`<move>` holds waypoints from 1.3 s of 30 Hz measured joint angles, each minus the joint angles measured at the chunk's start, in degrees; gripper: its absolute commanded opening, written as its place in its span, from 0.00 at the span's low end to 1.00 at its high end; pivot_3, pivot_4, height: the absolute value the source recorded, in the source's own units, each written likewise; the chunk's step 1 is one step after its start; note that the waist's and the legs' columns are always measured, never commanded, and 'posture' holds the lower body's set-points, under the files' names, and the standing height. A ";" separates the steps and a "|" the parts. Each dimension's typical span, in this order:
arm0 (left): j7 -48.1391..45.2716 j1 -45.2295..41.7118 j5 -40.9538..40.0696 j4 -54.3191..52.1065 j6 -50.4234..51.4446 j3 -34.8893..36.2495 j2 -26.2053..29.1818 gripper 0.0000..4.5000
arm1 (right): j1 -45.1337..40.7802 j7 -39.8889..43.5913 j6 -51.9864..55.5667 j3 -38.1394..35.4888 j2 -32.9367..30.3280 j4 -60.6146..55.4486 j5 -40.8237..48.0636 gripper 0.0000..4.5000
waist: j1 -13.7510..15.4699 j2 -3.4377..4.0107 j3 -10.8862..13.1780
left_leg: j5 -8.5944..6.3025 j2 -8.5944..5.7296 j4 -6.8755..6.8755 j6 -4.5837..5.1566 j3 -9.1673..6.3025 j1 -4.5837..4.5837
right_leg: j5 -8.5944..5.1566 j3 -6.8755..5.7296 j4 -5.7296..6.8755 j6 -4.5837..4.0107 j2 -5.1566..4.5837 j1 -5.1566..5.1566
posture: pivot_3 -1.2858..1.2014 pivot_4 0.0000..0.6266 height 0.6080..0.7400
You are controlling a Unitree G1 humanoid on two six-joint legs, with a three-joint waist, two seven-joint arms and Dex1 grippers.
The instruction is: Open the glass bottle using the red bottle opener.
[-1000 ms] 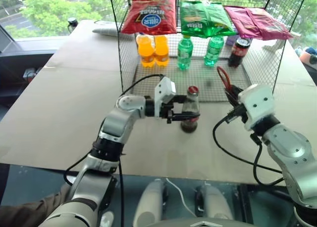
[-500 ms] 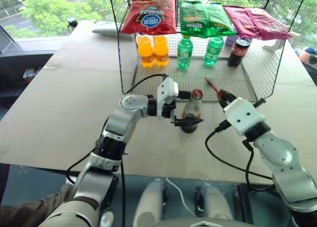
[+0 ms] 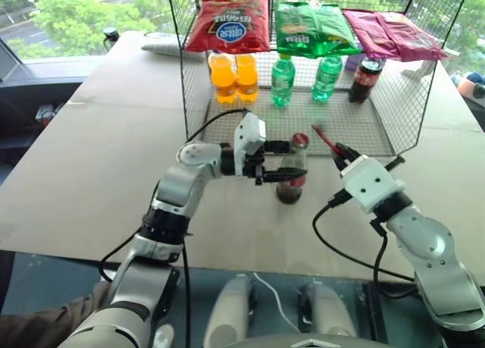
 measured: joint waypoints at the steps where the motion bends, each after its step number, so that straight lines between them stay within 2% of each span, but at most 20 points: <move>1: -0.08 0.00 -0.06 -0.23 0.02 0.00 0.01 0.61 | 0.22 0.30 -0.15 -0.07 0.00 -0.01 -0.06 0.00 | 0.01 0.00 0.00 | 0.00 0.00 0.00 0.00 0.00 0.00 | 0.00 0.00 0.00 0.00 0.00 0.00 | 0.52 0.24 1.00; 19: -0.81 -0.01 -0.13 -0.39 -0.39 -0.50 -0.50 0.61 | 0.37 1.97 -6.68 1.19 -0.05 1.41 -7.11 0.00 | 0.02 0.00 0.00 | 0.00 0.00 0.00 -0.01 0.00 0.01 | -0.01 0.00 0.00 0.02 0.00 0.00 | 0.52 0.24 1.00; 27: -0.67 -0.13 0.19 -0.37 -0.29 -0.48 -0.68 0.61 | 0.54 1.23 -11.74 2.04 2.43 4.93 -8.25 0.00 | 0.02 0.00 0.00 | 0.00 -0.01 0.00 -0.01 0.01 0.04 | -0.02 0.01 0.01 0.02 0.00 0.02 | 0.52 0.24 1.00; 39: -0.51 -1.93 0.18 -0.37 1.90 -0.48 -0.80 0.61 | 2.45 -3.92 -17.95 4.70 7.79 8.53 -14.55 0.00 | -0.07 0.00 -0.01 | 0.01 0.01 0.00 -0.02 0.08 0.21 | -0.04 0.08 0.10 0.04 0.01 0.08 | 0.52 0.24 1.00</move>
